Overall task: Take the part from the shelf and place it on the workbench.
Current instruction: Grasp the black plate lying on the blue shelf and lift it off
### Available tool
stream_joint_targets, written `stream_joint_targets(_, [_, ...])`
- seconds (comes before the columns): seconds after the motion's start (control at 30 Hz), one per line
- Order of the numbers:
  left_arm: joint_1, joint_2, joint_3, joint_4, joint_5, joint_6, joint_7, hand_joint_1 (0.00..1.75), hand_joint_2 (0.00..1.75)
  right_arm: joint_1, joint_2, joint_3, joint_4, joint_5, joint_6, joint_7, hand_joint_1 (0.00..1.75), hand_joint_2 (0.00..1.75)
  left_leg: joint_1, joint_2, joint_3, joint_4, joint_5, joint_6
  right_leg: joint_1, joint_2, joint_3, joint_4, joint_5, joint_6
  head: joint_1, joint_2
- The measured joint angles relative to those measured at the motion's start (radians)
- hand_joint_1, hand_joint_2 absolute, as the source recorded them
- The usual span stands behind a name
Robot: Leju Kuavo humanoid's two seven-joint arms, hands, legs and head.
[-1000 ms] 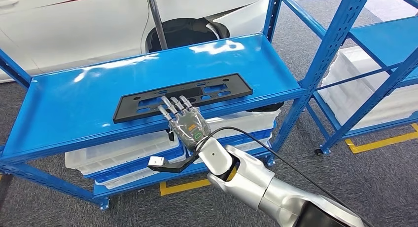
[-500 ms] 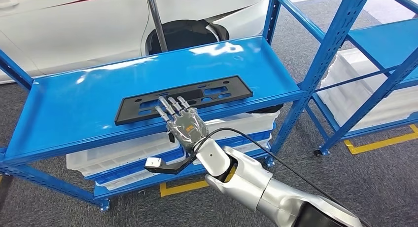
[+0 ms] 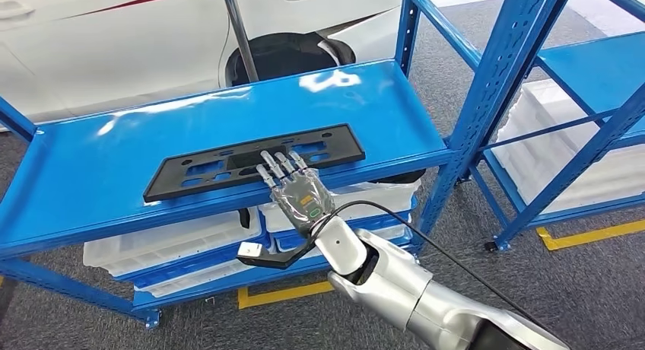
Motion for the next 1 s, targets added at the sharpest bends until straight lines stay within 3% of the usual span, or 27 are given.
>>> stream_joint_targets(0.07, [-0.001, 0.000, 0.000, 0.000, 0.000, 0.000, 0.000, 0.00, 0.00, -0.002, 0.001, 0.000, 0.000, 0.000, 0.000, 0.000, 0.00, 1.75, -0.016, 0.001, -0.094, 0.169, -0.064, 0.014, 0.007, -0.003, 0.005, -0.001, -0.005, -0.009, -0.002, 0.000])
stream_joint_targets(0.1, [-0.001, 0.000, 0.000, 0.000, 0.000, 0.000, 0.000, 0.00, 0.00, -0.001, 0.001, 0.001, 0.000, 0.000, 0.000, 0.000, 0.00, 1.75, -0.025, 0.001, -0.141, 0.243, -0.084, 0.021, 0.012, -0.003, 0.007, -0.001, -0.007, -0.012, -0.002, 0.000])
stream_joint_targets(0.13, [0.001, 0.000, 0.000, 0.000, 0.000, 0.000, 0.000, 0.00, 0.00, -0.001, 0.001, 0.002, 0.000, 0.000, 0.000, -0.001, 0.00, 1.75, -0.033, 0.001, -0.173, 0.285, -0.085, 0.029, 0.018, -0.003, 0.010, -0.001, -0.010, -0.015, -0.002, 0.000])
stream_joint_targets(0.17, [0.001, 0.000, 0.000, 0.000, 0.000, 0.000, 0.000, 0.00, 0.00, 0.000, 0.001, 0.002, 0.000, 0.000, 0.001, -0.001, 0.00, 1.75, -0.042, 0.001, -0.184, 0.282, -0.064, 0.041, 0.023, -0.002, 0.015, -0.001, -0.012, -0.019, -0.002, 0.000])
stream_joint_targets(0.2, [0.002, 0.000, 0.000, 0.000, 0.000, 0.000, 0.000, 0.00, 0.00, -0.001, 0.002, 0.003, 0.000, 0.000, 0.001, -0.001, 0.00, 1.75, -0.051, 0.000, -0.176, 0.237, -0.025, 0.055, 0.027, 0.000, 0.020, -0.001, -0.015, -0.022, -0.001, 0.000])
stream_joint_targets(0.27, [0.002, 0.000, 0.000, 0.000, 0.001, 0.000, 0.000, 0.00, 0.00, -0.003, 0.004, 0.003, 0.000, 0.000, 0.001, -0.001, 0.00, 1.75, -0.068, 0.000, -0.130, 0.094, 0.061, 0.077, 0.034, 0.005, 0.030, -0.001, -0.021, -0.023, -0.002, 0.000])
stream_joint_targets(0.3, [0.001, 0.000, 0.000, 0.000, 0.001, 0.000, 0.000, 0.00, 0.00, -0.004, 0.006, 0.003, 0.000, 0.000, 0.001, -0.001, 0.00, 1.75, -0.075, -0.001, -0.112, 0.041, 0.084, 0.082, 0.037, 0.007, 0.032, -0.001, -0.024, -0.021, -0.002, 0.000])
stream_joint_targets(0.37, [0.001, 0.000, 0.000, 0.000, 0.001, 0.000, 0.000, 0.00, 0.00, -0.006, 0.007, 0.003, 0.000, 0.001, 0.001, -0.001, 0.00, 1.75, -0.083, -0.002, -0.102, 0.005, 0.092, 0.081, 0.040, 0.009, 0.033, -0.005, -0.025, -0.014, -0.002, 0.000])
stream_joint_targets(0.47, [0.001, -0.001, 0.000, 0.000, 0.001, 0.000, 0.000, 0.00, 0.00, -0.008, 0.009, 0.003, 0.000, 0.001, 0.001, -0.001, 0.00, 1.75, -0.079, -0.004, -0.090, -0.010, 0.099, 0.087, 0.039, 0.003, 0.032, 0.001, -0.035, 0.001, -0.001, 0.000])
stream_joint_targets(0.53, [0.000, -0.001, 0.000, 0.000, 0.001, 0.002, 0.000, 0.00, 0.00, -0.009, 0.009, 0.003, 0.000, 0.001, 0.001, -0.002, 0.00, 1.75, -0.075, -0.004, -0.080, -0.019, 0.103, 0.093, 0.041, -0.004, -0.004, 0.084, -0.081, 0.006, 0.000, 0.000])
stream_joint_targets(0.6, [0.000, -0.001, 0.000, 0.000, 0.001, 0.004, 0.000, 0.00, 0.00, -0.007, 0.009, 0.005, 0.000, 0.001, 0.001, -0.003, 0.00, 1.75, -0.076, -0.003, -0.076, -0.020, 0.101, 0.098, 0.042, -0.006, -0.074, 0.220, -0.137, 0.008, 0.000, 0.000])
stream_joint_targets(0.63, [0.000, -0.001, 0.000, 0.000, 0.001, 0.003, 0.000, 0.00, 0.00, -0.005, 0.009, 0.006, 0.000, 0.001, 0.001, -0.004, 0.00, 1.75, -0.077, -0.003, -0.075, -0.020, 0.099, 0.099, 0.042, -0.007, -0.100, 0.264, -0.145, 0.008, 0.000, 0.000])
stream_joint_targets(0.67, [0.001, -0.002, 0.000, 0.000, 0.001, 0.003, 0.000, 0.00, 0.00, -0.004, 0.009, 0.007, 0.000, 0.001, 0.001, -0.004, 0.00, 1.75, -0.077, -0.004, -0.073, -0.020, 0.097, 0.100, 0.042, -0.008, -0.108, 0.269, -0.133, 0.007, 0.000, 0.000])
stream_joint_targets(0.7, [0.001, -0.002, 0.000, 0.000, 0.001, 0.003, 0.000, 0.00, 0.00, -0.003, 0.009, 0.008, 0.000, 0.000, 0.000, -0.006, 0.00, 1.75, -0.077, -0.004, -0.070, -0.020, 0.095, 0.100, 0.042, -0.009, -0.095, 0.231, -0.103, 0.005, 0.000, 0.000])
stream_joint_targets(0.8, [0.000, -0.002, 0.000, 0.000, 0.001, 0.003, 0.000, 0.00, 0.00, -0.004, 0.013, 0.013, 0.000, -0.001, 0.000, -0.010, 0.00, 1.75, -0.081, -0.007, -0.063, -0.018, 0.086, 0.092, 0.045, -0.010, 0.001, 0.025, -0.009, -0.008, -0.001, 0.000])
stream_joint_targets(0.87, [-0.001, -0.002, 0.000, 0.000, 0.001, 0.003, 0.000, 0.00, 0.00, -0.004, 0.018, 0.016, 0.000, -0.002, 0.000, -0.012, 0.00, 1.75, -0.085, -0.007, -0.063, -0.018, 0.081, 0.083, 0.049, -0.010, 0.024, -0.025, 0.002, -0.016, -0.001, 0.000])
stream_joint_targets(0.93, [-0.001, -0.002, 0.000, 0.000, 0.001, 0.003, 0.000, 0.00, 0.00, -0.003, 0.023, 0.018, 0.000, -0.004, 0.000, -0.014, 0.00, 1.75, -0.083, -0.006, -0.064, -0.017, 0.077, 0.075, 0.049, -0.010, 0.023, -0.028, 0.003, -0.024, -0.002, 0.000])
stream_joint_targets(1.0, [-0.002, -0.002, 0.000, 0.000, 0.001, 0.003, 0.000, 0.00, 0.00, -0.004, 0.029, 0.019, 0.000, -0.007, -0.002, -0.016, 0.00, 1.75, -0.080, -0.004, -0.083, 0.024, 0.051, 0.063, 0.043, -0.011, 0.026, -0.031, 0.004, -0.033, -0.005, 0.000])
